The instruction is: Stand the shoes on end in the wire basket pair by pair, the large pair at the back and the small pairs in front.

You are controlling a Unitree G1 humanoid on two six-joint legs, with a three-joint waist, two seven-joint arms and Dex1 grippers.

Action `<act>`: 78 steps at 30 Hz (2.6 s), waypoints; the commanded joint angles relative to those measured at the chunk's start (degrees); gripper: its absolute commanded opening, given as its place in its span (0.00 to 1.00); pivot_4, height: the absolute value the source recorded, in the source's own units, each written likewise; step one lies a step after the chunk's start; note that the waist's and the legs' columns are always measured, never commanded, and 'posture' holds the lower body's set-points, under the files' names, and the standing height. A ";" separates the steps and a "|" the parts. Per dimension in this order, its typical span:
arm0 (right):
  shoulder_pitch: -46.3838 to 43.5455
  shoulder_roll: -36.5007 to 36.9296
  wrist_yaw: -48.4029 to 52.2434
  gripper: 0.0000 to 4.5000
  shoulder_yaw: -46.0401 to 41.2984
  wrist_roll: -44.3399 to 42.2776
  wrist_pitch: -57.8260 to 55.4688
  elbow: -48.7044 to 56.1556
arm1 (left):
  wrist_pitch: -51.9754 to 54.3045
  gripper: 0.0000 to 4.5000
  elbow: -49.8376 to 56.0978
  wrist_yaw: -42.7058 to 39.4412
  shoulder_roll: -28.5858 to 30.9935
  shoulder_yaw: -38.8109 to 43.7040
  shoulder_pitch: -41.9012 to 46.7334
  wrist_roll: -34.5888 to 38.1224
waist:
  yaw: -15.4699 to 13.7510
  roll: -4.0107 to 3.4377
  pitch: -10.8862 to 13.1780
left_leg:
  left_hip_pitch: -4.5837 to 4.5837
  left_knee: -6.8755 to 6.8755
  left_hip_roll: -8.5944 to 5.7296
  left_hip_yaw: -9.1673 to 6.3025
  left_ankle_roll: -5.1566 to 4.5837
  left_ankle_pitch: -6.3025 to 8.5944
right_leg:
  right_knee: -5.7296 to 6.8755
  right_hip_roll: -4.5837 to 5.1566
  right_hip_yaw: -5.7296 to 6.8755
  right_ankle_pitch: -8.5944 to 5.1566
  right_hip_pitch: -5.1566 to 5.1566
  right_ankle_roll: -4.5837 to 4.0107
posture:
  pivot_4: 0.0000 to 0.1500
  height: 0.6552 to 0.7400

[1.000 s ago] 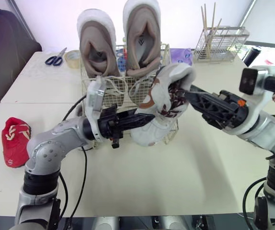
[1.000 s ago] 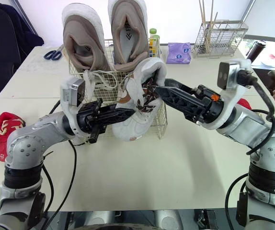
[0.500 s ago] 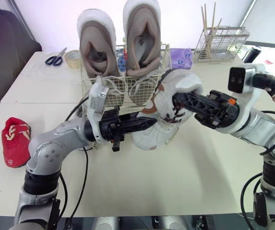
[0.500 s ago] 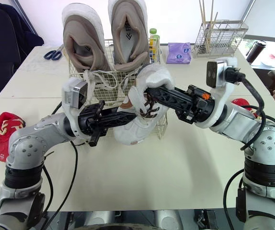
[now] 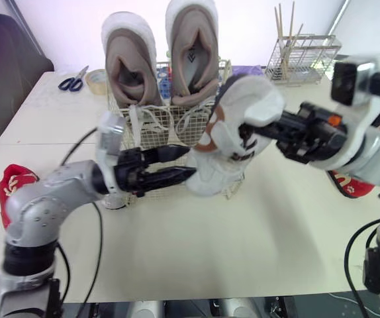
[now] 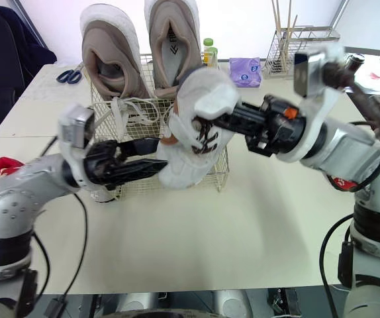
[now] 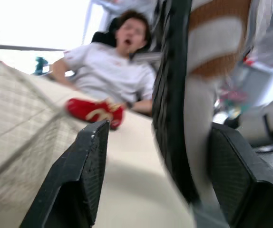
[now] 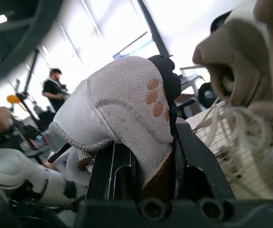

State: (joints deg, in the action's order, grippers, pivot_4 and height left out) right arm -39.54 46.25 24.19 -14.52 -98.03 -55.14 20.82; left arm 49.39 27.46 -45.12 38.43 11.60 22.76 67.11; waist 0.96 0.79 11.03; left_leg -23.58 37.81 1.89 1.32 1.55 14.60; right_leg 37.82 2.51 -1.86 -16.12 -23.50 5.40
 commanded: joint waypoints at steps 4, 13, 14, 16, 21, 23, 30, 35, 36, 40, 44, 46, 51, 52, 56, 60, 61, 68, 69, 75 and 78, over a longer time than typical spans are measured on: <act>-7.43 2.61 8.30 0.08 -1.81 9.48 3.70 -3.49 | 1.30 0.69 4.01 0.26 8.82 7.38 -2.38 2.52 | -0.24 0.02 0.01 | -0.01 -0.04 0.00 0.01 0.00 0.00 | -0.24 0.04 0.01 -0.06 0.07 -0.11 | 1.00 1.00; -17.41 -0.69 27.81 0.08 10.89 42.83 20.37 -17.31 | 1.45 0.69 9.64 2.97 15.50 9.04 -4.18 2.90 | -0.15 0.03 0.01 | -0.06 -0.18 0.01 0.15 -0.03 0.02 | -0.62 0.14 -0.13 -0.04 0.06 -0.10 | 1.00 1.00; -17.85 -1.49 29.72 0.08 12.01 45.66 22.48 -19.35 | 1.37 0.69 10.58 4.46 15.33 9.34 -4.67 2.97 | -0.16 0.03 0.02 | -0.07 -0.18 0.00 0.15 -0.03 0.02 | -0.61 0.14 -0.13 0.00 0.04 -0.03 | 1.00 1.00; -18.36 -2.72 32.57 0.08 13.22 49.35 24.79 -21.87 | 1.36 0.69 11.87 6.13 15.36 9.81 -5.63 3.23 | -0.12 0.03 0.02 | -0.10 -0.21 0.01 0.16 -0.03 0.02 | -0.61 0.15 -0.14 0.01 0.01 -0.01 | 1.00 1.00; -19.21 -4.64 39.10 0.08 15.47 56.52 29.00 -27.59 | 1.77 0.69 13.02 8.21 16.86 12.79 -8.58 5.20 | -0.01 0.03 0.01 | -0.05 -0.45 0.02 0.15 -0.03 0.02 | -0.60 0.15 -0.15 0.05 -0.06 0.05 | 1.00 1.00; -19.48 -5.26 41.42 0.08 16.21 58.54 30.02 -29.59 | 1.72 0.69 12.65 8.53 17.56 14.19 -9.48 5.76 | 0.01 0.03 0.01 | 0.04 -0.52 0.01 0.16 -0.03 0.01 | -0.58 0.15 -0.14 0.05 -0.03 0.05 | 1.00 1.00; -19.60 -6.61 45.33 0.08 15.88 61.10 29.03 -32.28 | 1.10 0.69 12.64 8.75 17.95 16.29 -13.35 6.05 | 0.07 0.02 0.02 | 0.10 -0.55 0.01 0.21 -0.02 0.01 | -0.56 0.14 -0.14 0.05 -0.03 0.03 | 1.00 1.00; -19.39 -7.12 45.76 0.08 13.38 59.64 26.59 -30.92 | 0.45 0.69 12.42 8.78 17.77 16.51 -14.85 5.82 | 0.03 0.02 0.02 | 0.10 -0.57 0.02 0.21 -0.01 0.01 | -0.56 0.17 -0.15 0.05 -0.03 0.03 | 1.00 1.00; -19.46 -7.04 45.79 0.08 12.37 58.95 25.97 -30.81 | 0.22 0.69 12.13 8.57 17.67 16.27 -15.11 5.47 | 0.03 0.02 0.02 | 0.10 -0.57 0.02 0.21 -0.01 0.01 | -0.56 0.17 -0.15 0.05 -0.03 0.02 | 1.00 1.00; -20.36 -6.20 45.34 0.08 8.83 57.18 23.93 -30.79 | -0.43 0.69 11.29 8.43 17.56 15.47 -15.10 5.18 | 0.00 0.02 0.02 | 0.09 -0.57 0.01 0.22 -0.01 0.01 | -0.56 0.17 -0.15 0.06 -0.03 0.02 | 1.00 1.00; -20.00 -5.36 45.59 0.08 7.35 56.24 21.87 -28.37 | -0.66 0.69 10.58 8.27 17.37 15.00 -14.92 5.07 | -0.08 0.02 0.02 | 0.09 -0.57 0.01 0.22 -0.01 0.01 | -0.57 0.19 -0.15 0.05 -0.02 0.02 | 1.00 1.00; -20.08 -5.27 45.50 0.08 6.10 55.14 20.52 -27.37 | -0.79 0.69 10.20 8.03 17.25 14.64 -14.87 4.80 | -0.08 0.02 0.02 | 0.09 -0.58 0.01 0.23 -0.02 0.01 | -0.57 0.19 -0.15 0.05 -0.03 0.02 | 1.00 1.00; -17.74 -4.41 46.14 0.08 6.75 55.08 18.27 -23.51 | -1.24 0.69 8.99 7.35 16.99 13.93 -14.55 4.23 | -0.07 0.02 0.02 | 0.09 -0.60 0.00 0.23 -0.02 0.01 | -0.57 0.18 -0.15 0.06 -0.03 0.03 | 1.00 1.00; -17.07 -4.45 46.13 0.08 6.95 55.26 18.20 -22.97 | -1.32 0.69 8.83 7.26 16.90 13.66 -14.45 4.01 | -0.06 0.02 0.02 | 0.09 -0.60 0.00 0.22 -0.02 0.01 | -0.57 0.18 -0.15 0.06 -0.03 0.03 | 1.00 1.00; -14.93 -4.32 46.41 0.08 8.42 57.11 18.95 -21.93 | -1.58 0.69 8.56 7.12 16.69 12.95 -14.20 3.49 | -0.03 0.01 0.01 | 0.09 -0.60 -0.02 0.23 -0.01 0.01 | -0.57 0.18 -0.15 0.06 -0.03 0.03 | 1.00 1.00; -15.05 -7.23 45.12 0.08 9.48 59.20 22.62 -23.41 | -1.66 0.69 8.06 7.10 16.48 12.39 -13.35 3.17 | 0.11 0.04 0.00 | 0.12 -0.60 -0.02 0.23 -0.02 0.01 | -0.56 0.14 -0.15 0.06 -0.02 0.03 | 1.00 1.00; -15.31 -7.69 45.06 0.08 9.78 60.03 23.78 -24.09 | -1.65 0.69 8.07 7.18 16.39 12.29 -13.23 3.15 | 0.21 0.04 0.00 | 0.15 -0.60 -0.02 0.23 -0.01 0.01 | -0.56 0.14 -0.15 0.06 0.00 0.03 | 1.00 1.00; -16.81 -9.65 45.86 0.08 11.73 63.99 28.35 -27.16 | -1.49 0.69 8.43 7.91 15.91 12.26 -13.11 3.30 | 0.31 0.03 -0.01 | 0.22 -0.60 0.00 0.25 -0.01 0.01 | -0.47 0.11 -0.15 0.06 0.01 0.03 | 1.00 1.00; -17.02 -9.92 45.86 0.08 11.93 64.56 28.93 -27.66 | -1.48 0.69 8.47 8.09 15.82 12.32 -13.16 3.38 | 0.31 0.03 -0.01 | 0.23 -0.60 0.00 0.25 -0.01 0.01 | -0.46 0.10 -0.15 0.06 0.02 0.03 | 1.00 1.00; -18.29 -9.94 46.27 0.08 11.45 65.09 29.86 -29.07 | -1.33 0.69 8.93 8.85 15.52 12.51 -13.34 3.69 | 0.25 0.03 -0.01 | 0.23 -0.59 0.01 0.24 -0.01 0.01 | -0.44 0.11 -0.15 0.06 0.02 0.03 | 1.00 1.00; -18.83 -9.64 46.29 0.08 10.87 64.55 29.60 -28.89 | -1.37 0.69 8.86 9.05 15.34 12.22 -13.19 3.66 | 0.13 0.03 -0.01 | 0.22 -0.58 0.00 0.24 0.00 0.00 | -0.44 0.13 -0.15 0.07 0.03 0.03 | 1.00 1.00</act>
State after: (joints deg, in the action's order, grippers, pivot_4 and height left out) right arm -57.35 36.41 70.53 -3.41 -33.86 -25.74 -8.28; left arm 48.99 35.13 -36.27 53.92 23.34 9.14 70.42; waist 1.10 0.83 11.01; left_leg -23.36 37.23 1.90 1.55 1.55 14.61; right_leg 37.37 2.65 -2.01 -16.05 -23.47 5.43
